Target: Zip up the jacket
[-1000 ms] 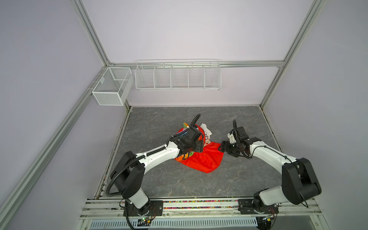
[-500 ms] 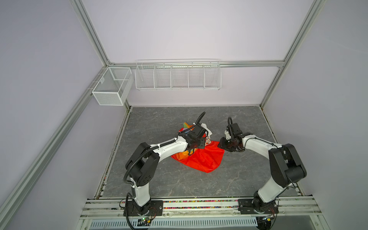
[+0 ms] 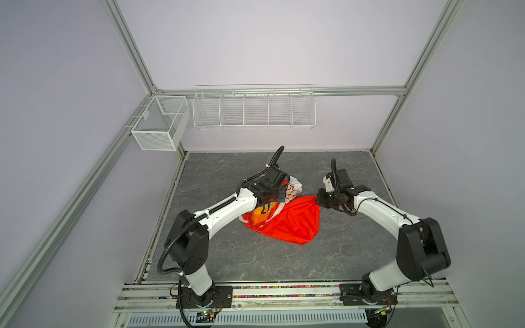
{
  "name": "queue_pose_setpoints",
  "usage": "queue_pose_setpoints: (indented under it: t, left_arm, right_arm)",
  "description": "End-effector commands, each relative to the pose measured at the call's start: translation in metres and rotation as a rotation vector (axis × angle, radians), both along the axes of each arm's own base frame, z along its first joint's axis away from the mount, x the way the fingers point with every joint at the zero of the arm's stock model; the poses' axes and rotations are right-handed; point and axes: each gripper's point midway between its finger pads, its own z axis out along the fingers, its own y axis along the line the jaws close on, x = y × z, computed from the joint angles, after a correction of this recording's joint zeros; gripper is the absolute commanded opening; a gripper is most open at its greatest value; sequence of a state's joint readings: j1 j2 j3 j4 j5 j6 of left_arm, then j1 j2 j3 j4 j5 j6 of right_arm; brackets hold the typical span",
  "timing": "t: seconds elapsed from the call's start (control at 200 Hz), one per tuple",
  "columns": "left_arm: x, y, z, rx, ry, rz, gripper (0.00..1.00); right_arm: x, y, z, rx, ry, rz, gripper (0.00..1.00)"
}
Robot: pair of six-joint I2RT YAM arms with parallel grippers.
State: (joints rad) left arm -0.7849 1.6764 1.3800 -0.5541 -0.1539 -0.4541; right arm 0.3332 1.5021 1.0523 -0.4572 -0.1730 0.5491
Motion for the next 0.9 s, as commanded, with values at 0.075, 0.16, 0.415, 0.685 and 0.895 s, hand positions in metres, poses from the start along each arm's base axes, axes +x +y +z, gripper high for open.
queue_pose_setpoints:
  t: [0.075,0.16,0.415,0.685,0.895]
  left_arm:
    - [0.003,0.033,0.069,0.012,-0.156,0.047,0.0]
    - [0.003,0.047,0.088,-0.003,-0.187,0.07,0.0]
    - [0.008,0.1,0.1,-0.01,-0.188,0.17,0.0]
    - [0.004,0.099,0.062,-0.001,-0.107,0.145,0.0]
    - [0.014,0.104,0.03,0.044,-0.031,0.207,0.37]
  right_arm:
    - [-0.008,-0.024,0.05,-0.018,-0.078,-0.023,0.07]
    - [-0.01,-0.036,0.063,-0.017,-0.095,-0.047,0.07]
    - [-0.016,-0.073,0.088,-0.029,-0.132,-0.118,0.06]
    - [-0.019,-0.069,0.072,-0.004,-0.088,-0.104,0.07]
    - [-0.014,-0.067,0.044,-0.011,-0.016,-0.101,0.07]
